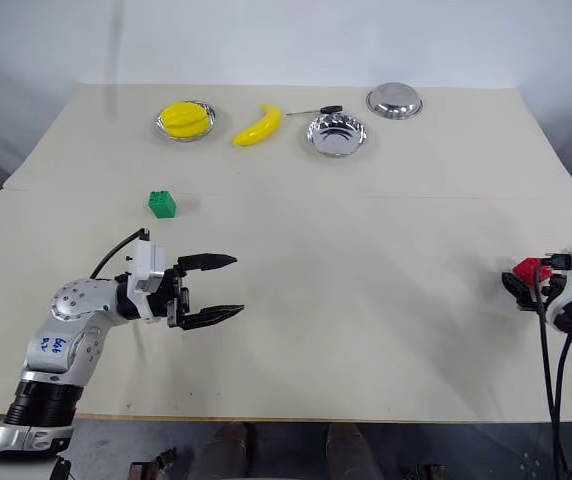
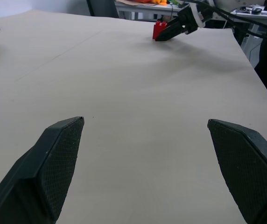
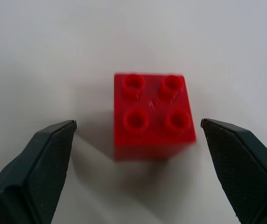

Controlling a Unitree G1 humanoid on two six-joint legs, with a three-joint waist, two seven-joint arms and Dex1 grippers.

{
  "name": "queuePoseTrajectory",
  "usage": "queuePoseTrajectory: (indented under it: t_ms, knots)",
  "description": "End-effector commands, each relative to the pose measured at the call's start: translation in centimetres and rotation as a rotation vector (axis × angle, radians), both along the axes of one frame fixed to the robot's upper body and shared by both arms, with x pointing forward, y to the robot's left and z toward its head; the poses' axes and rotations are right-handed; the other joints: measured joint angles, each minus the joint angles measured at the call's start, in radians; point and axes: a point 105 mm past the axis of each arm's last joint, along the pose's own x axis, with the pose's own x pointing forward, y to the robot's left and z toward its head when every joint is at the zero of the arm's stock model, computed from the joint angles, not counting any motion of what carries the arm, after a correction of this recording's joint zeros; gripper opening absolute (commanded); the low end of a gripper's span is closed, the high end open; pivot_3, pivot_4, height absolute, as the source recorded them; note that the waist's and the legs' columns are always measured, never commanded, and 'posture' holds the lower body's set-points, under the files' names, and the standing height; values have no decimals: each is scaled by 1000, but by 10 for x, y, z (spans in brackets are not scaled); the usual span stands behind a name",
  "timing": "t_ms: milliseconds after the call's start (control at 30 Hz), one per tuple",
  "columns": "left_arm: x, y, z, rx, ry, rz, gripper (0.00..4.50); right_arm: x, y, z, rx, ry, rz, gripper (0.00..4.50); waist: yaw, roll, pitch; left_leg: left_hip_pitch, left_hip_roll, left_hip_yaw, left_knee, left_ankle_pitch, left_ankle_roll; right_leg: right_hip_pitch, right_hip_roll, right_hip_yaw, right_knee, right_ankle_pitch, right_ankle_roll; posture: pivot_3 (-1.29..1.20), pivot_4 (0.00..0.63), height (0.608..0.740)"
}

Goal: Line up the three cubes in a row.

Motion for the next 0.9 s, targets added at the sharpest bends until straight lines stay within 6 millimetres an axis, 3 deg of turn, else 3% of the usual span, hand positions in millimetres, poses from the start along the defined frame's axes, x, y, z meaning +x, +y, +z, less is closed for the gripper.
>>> queuePoseTrajectory:
  t_ms: [33, 167, 367, 500, 567, 667, 767, 900]
  knots:
    - [-3, -1, 11, 1, -48, -13, 4500, 5, -12, 14, -58, -46, -45, 4479, 0, 0, 0, 0, 0, 0, 0, 0, 0, 0, 0, 0, 0, 0, 0, 0, 150, 740]
    - [-3, -1, 11, 0, -50, -10, 4500, 8, -12, 14, -41, -65, -37, 3659, 2, 0, 0, 0, 0, 0, 0, 0, 0, 0, 0, 0, 0, 0, 0, 0, 150, 740]
    - [-4, 0, 10, -1, -52, -4, 4500, 10, -5, 13, -11, -63, 9, 1650, 0, 0, 0, 0, 0, 0, 0, 0, 0, 0, 0, 0, 0, 0, 0, 0, 150, 740]
    - [-3, 3, 11, 1, -56, 3, 4500, 14, 10, 26, -17, -105, 127, 1527, -1, 0, 0, 0, 0, 0, 0, 0, 0, 0, 0, 0, 0, 0, 0, 0, 150, 740]
    - [-2, 5, 13, -1, -59, 7, 4500, 16, 31, 43, -46, -170, 288, 1527, -4, 0, 0, 0, 0, 0, 0, 0, 0, 0, 0, 0, 0, 0, 0, 0, 150, 740]
    - [-5, 8, 12, 36, -70, -37, 4500, -5, 97, 60, -167, -190, 821, 1527, -10, 1, 1, 0, 0, 0, -1, 0, 0, 0, 0, 0, 0, 0, 0, 0, 150, 740]
    - [-10, 13, 5, 81, -53, -89, 4500, -31, 136, 52, -263, -128, 1254, 1527, -15, 2, 1, 0, 0, 0, -1, 0, 0, 1, 0, -1, -2, 0, 0, 0, 150, 740]
    - [-12, 18, -1, 113, -31, -113, 4500, -46, 160, 40, -294, -110, 1532, 1527, -20, 1, 2, 1, 1, 0, 0, 0, 0, 4, -1, -2, -4, 0, 1, 0, 150, 740]
